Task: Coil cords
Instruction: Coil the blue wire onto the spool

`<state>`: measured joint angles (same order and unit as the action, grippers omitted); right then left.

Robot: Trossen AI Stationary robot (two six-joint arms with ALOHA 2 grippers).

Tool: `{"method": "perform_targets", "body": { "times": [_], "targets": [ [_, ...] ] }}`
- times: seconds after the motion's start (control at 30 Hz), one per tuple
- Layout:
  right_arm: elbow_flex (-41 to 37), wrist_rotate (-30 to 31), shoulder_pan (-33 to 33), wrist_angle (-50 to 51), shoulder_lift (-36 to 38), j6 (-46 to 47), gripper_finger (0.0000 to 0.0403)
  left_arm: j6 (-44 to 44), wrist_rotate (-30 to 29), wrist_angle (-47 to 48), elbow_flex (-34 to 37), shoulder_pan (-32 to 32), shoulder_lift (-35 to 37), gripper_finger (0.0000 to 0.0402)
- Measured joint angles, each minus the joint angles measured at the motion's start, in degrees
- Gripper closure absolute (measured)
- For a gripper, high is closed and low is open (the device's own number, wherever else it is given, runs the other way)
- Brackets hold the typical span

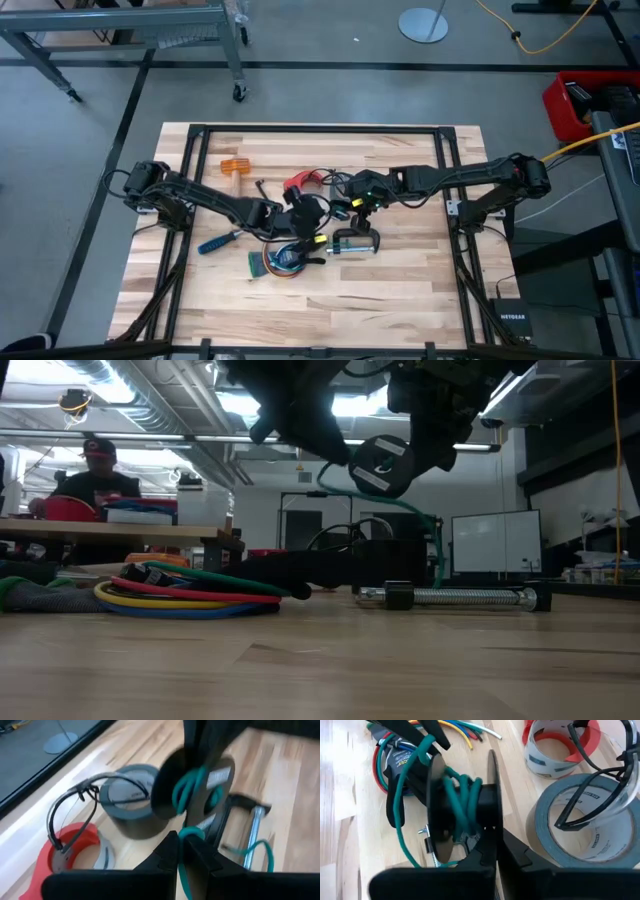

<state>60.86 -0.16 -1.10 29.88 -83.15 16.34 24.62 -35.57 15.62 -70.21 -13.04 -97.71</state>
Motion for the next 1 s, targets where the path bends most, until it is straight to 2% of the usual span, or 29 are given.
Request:
{"method": "perform_targets", "body": {
  "times": [0.3, 0.5, 0.9, 1.0],
  "targets": [
    [0.07, -1.55, -0.04, 0.26, 0.00, -0.07, 0.0401, 0.78, 1.02, 8.53, 0.39, -0.30, 0.00, 0.0384],
    [0.11, -1.98, -0.04, 0.20, 0.00, -0.15, 0.0401, 0.88, 3.67, 11.16, 0.39, -1.37, 0.00, 0.0384],
    [0.13, -2.03, -0.04, -0.28, 0.00, -0.27, 0.0401, 4.06, 4.22, 16.56, 0.39, -2.23, -1.26, 0.0384],
    [0.13, -2.04, -0.04, -0.21, 0.00, -0.31, 0.0401, 2.62, 4.28, 16.41, 0.39, -2.16, -1.49, 0.0382]
  ]
}}
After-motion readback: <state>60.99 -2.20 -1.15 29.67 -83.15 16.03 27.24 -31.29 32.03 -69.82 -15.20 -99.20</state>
